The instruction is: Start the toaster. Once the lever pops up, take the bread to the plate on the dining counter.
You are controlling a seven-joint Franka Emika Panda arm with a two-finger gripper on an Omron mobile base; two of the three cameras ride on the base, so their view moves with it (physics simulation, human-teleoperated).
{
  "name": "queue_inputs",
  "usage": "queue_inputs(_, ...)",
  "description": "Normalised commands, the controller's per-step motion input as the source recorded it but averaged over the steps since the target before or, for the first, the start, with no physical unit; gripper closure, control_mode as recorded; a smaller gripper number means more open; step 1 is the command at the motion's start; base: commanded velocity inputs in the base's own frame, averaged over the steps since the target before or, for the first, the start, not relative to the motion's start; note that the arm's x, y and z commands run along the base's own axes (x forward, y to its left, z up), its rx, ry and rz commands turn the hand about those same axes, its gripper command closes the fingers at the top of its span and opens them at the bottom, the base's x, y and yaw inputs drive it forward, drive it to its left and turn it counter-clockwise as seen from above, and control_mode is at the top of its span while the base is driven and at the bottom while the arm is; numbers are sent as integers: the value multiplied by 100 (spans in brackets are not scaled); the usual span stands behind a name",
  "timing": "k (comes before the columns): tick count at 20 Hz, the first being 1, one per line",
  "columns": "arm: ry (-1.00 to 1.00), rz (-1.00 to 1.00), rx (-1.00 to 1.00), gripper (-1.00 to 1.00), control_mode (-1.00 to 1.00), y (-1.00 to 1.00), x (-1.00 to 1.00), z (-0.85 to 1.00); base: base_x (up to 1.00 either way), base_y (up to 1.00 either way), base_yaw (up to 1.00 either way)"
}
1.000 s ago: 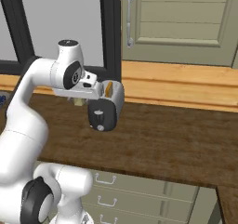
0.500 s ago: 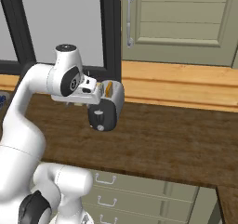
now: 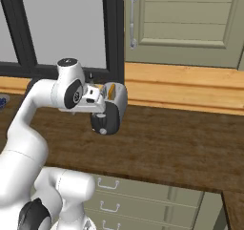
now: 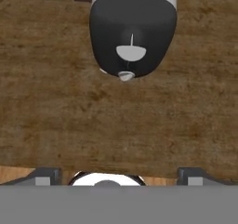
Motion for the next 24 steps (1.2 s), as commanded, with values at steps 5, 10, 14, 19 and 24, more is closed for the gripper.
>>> queue_inputs(5,-12,0,0,-100,-100,0,58,-36,0,0,0)
queue_inputs(10,-9,0,-4,-100,-100,-2,38,-27,0,0,0)
queue_inputs(14,-4,0,0,-100,-100,-9,39,-10,0,0,0)
queue_inputs(19,-1,0,0,-100,-100,-5,40,-5,0,0,0)
queue_inputs(24,0,0,0,-100,-100,0,40,-9,0,0,0)
